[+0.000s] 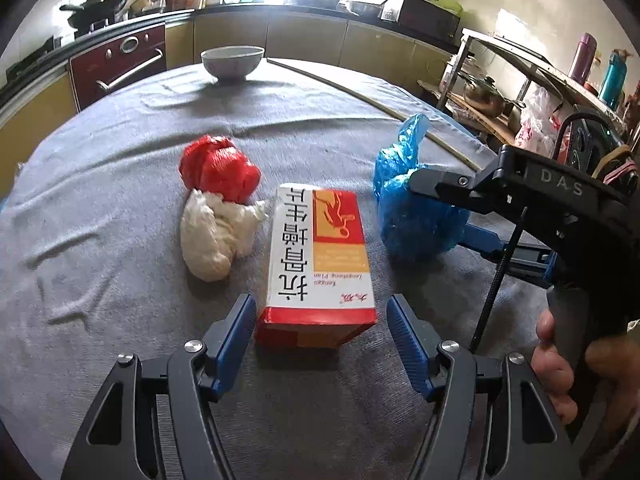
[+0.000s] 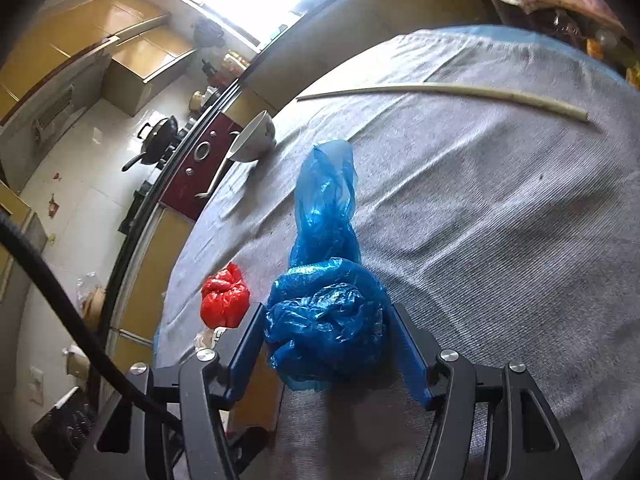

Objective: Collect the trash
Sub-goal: 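Grasp the blue plastic bag with the right tool while the left tool grasps the red-and-white medicine box, then lift and carry the blue bag and medicine box over the red basket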

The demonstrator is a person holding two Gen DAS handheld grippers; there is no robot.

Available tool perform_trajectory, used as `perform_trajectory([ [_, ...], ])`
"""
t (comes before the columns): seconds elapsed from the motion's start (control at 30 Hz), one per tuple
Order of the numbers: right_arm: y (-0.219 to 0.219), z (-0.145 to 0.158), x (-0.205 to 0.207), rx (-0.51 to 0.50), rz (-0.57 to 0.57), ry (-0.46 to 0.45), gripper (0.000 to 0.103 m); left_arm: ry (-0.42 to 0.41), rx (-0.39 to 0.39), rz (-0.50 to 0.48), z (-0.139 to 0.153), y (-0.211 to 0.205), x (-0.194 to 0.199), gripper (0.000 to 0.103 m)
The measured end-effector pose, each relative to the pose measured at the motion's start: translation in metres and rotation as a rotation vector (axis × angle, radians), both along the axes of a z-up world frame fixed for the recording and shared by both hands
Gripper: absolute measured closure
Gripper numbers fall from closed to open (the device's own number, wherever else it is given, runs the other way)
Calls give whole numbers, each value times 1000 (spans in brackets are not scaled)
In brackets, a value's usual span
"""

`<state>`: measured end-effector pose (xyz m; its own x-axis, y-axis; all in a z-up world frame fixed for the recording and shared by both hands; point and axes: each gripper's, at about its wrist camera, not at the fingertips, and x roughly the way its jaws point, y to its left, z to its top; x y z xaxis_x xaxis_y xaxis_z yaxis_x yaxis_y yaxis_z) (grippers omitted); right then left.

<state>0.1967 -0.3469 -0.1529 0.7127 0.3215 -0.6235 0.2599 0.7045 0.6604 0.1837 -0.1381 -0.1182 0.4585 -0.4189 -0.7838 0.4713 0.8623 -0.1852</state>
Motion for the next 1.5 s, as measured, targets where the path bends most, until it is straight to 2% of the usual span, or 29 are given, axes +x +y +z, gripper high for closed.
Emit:
perform_trajectory([
  [0.13,0,-3,1,11,26,-13,38,6,-7,7,-2,-1,1,48],
  [0.27,2,-2,-3,-6,29,-37,47,-4,-8,7,1,-1,-1,52],
  [0.53,-5,7,-29,-43,8,-53,49,-3,-61,-3,8,8,-15,54],
  [0.87,-5,21,-70,-73,20,-77,49,-24,-63,-37,17,17,-55,54],
  [1.03,-1,31,-91,-76,29,-102,49,-95,-21,-56,27,10,-75,54],
  [1.2,-2,38,-116,-98,25,-116,49,-132,4,-64,36,5,-84,54],
  [1.5,-28,41,-168,-134,-36,-113,49,-187,43,-80,47,-10,-99,54],
])
